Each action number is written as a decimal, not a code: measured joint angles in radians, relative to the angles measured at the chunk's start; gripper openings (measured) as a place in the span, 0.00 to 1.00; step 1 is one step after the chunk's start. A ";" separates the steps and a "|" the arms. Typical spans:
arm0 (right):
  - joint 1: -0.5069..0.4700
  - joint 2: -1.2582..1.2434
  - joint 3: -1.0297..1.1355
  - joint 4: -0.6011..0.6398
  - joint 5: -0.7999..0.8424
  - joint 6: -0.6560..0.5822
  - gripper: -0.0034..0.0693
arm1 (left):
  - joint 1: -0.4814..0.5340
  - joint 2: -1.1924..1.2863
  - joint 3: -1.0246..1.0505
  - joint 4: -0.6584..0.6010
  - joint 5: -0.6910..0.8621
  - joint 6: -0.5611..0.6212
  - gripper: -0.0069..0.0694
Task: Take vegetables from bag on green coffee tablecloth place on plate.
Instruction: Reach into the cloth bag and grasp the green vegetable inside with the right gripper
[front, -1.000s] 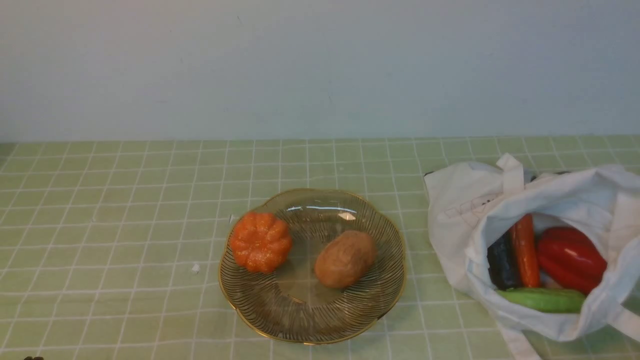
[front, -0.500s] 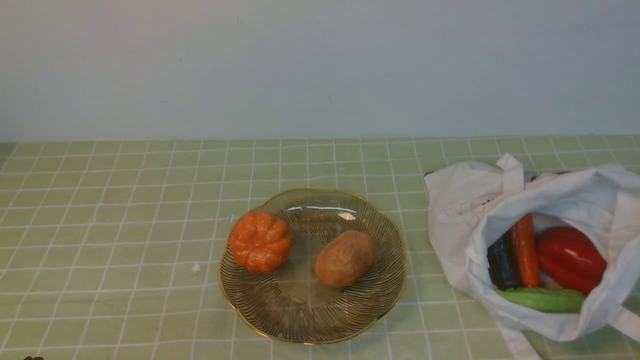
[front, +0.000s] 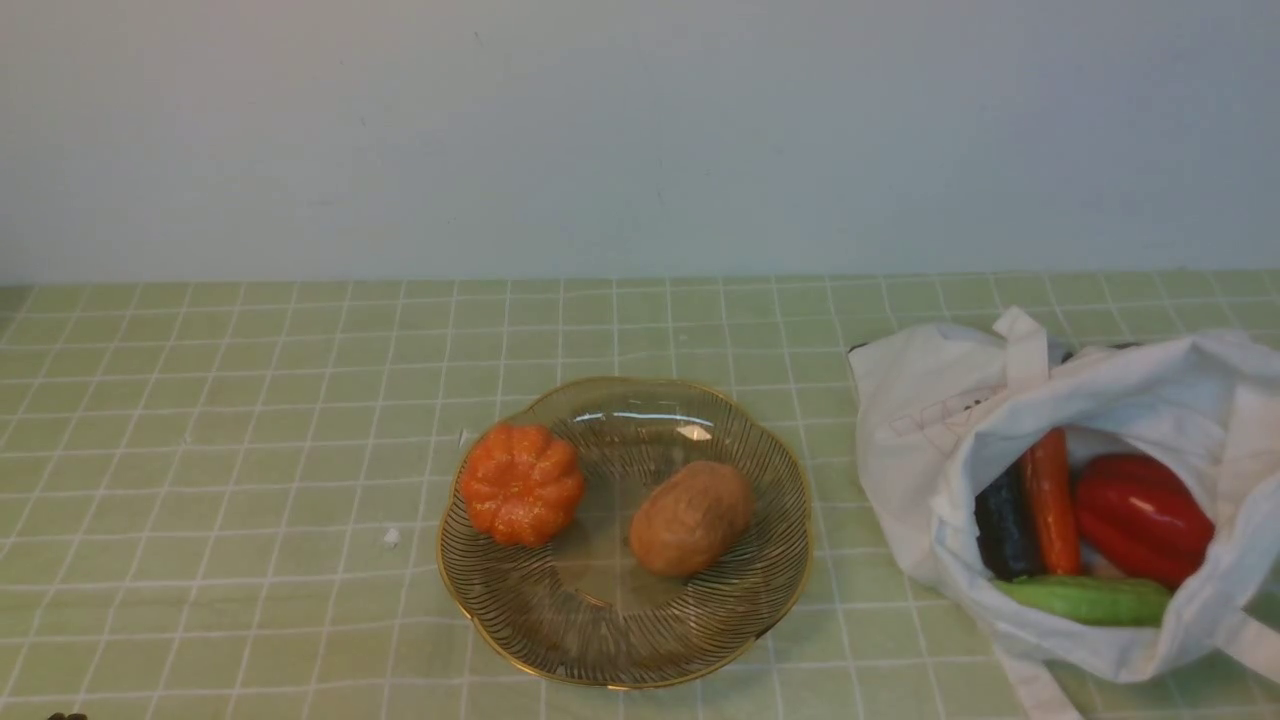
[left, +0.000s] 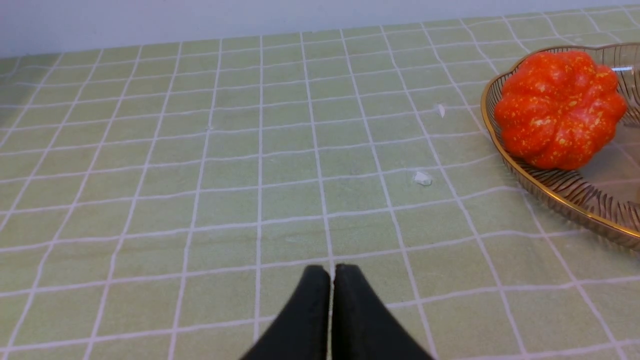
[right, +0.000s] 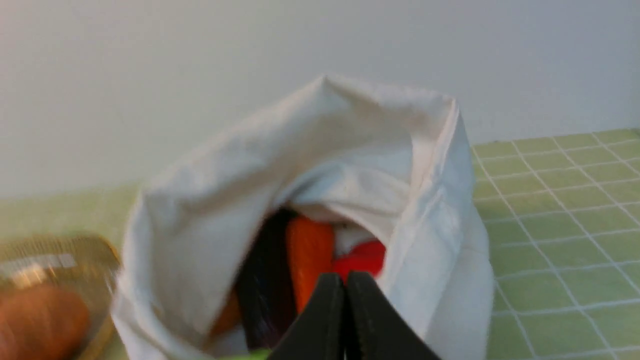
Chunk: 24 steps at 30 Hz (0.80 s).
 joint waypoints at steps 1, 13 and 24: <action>0.000 0.000 0.000 0.093 -0.057 0.038 0.03 | 0.000 0.000 0.000 0.000 0.000 0.000 0.08; 0.000 0.000 0.000 0.383 -0.287 0.006 0.03 | 0.000 0.000 0.000 0.000 0.000 0.000 0.08; 0.057 0.179 -0.369 0.269 0.073 -0.069 0.03 | 0.000 0.000 0.000 0.000 0.000 0.000 0.08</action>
